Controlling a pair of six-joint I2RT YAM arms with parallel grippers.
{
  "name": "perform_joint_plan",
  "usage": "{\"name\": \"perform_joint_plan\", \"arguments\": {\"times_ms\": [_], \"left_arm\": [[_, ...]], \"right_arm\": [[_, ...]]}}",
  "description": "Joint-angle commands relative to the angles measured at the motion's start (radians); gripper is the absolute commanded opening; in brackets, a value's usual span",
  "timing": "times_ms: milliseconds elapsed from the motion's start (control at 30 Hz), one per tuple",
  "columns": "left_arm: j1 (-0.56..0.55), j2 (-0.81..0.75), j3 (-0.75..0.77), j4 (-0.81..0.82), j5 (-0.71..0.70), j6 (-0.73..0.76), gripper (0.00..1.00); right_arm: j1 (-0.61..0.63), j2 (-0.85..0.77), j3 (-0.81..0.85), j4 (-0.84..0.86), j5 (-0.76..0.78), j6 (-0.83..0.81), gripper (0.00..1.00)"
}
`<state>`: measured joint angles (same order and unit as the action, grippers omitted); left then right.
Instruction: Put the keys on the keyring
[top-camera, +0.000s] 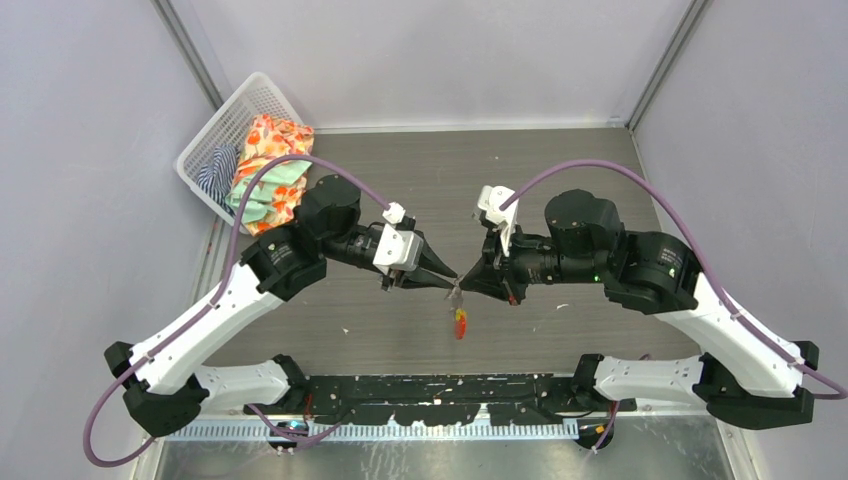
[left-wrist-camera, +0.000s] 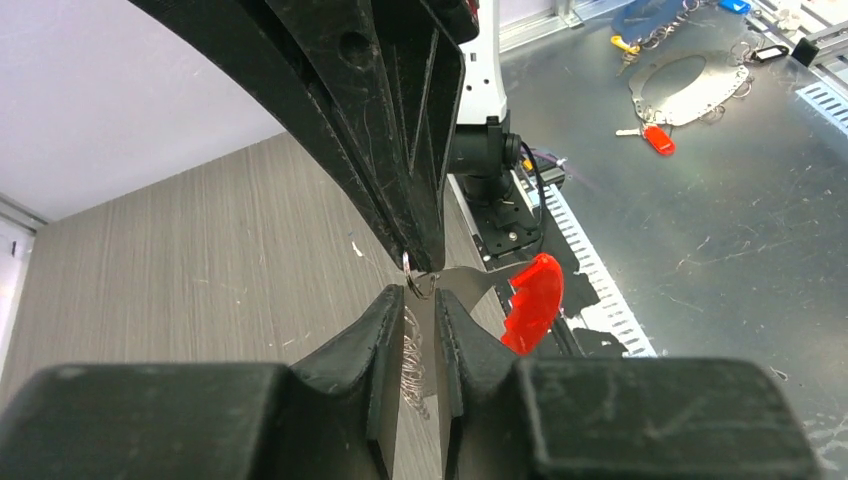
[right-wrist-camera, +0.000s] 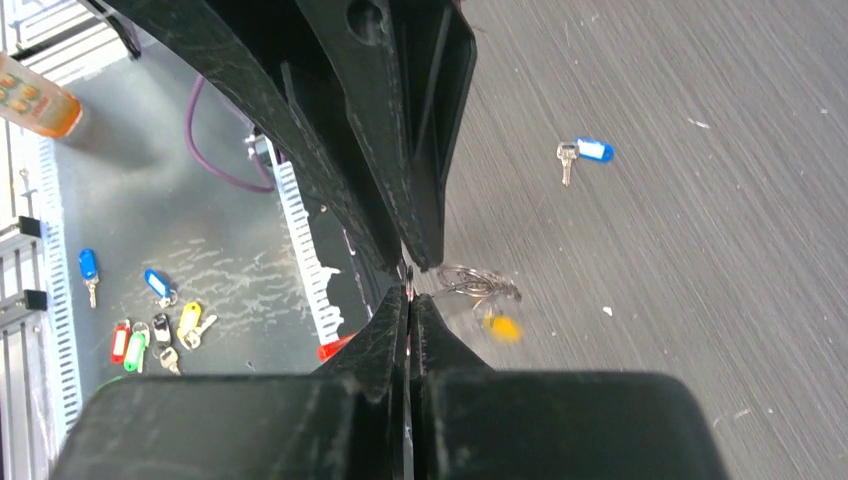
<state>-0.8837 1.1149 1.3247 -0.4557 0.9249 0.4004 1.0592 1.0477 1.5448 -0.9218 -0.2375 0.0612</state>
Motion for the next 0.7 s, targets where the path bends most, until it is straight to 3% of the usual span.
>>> {"name": "perform_joint_plan", "arguments": {"times_ms": [0, 233, 467, 567, 667], "left_arm": [[-0.003, -0.002, 0.05, -0.059, -0.009, 0.033, 0.19], [-0.003, 0.005, 0.028, -0.049, -0.004, -0.001, 0.17], [-0.004, 0.026, 0.026, -0.028, 0.017, -0.036, 0.36], [-0.004, 0.04, 0.047, -0.054, 0.029, -0.036, 0.28], [-0.004, 0.043, 0.048, -0.063, 0.031, -0.037, 0.14]], "right_arm": [[0.006, 0.011, 0.081, -0.065, 0.032, -0.01, 0.01], [0.009, 0.032, 0.093, -0.064, 0.022, -0.012, 0.01], [0.017, 0.051, 0.101, -0.059, 0.013, -0.018, 0.01], [0.018, 0.06, 0.106, -0.06, 0.012, -0.021, 0.01], [0.018, 0.067, 0.109, -0.056, 0.009, -0.024, 0.01]]}}
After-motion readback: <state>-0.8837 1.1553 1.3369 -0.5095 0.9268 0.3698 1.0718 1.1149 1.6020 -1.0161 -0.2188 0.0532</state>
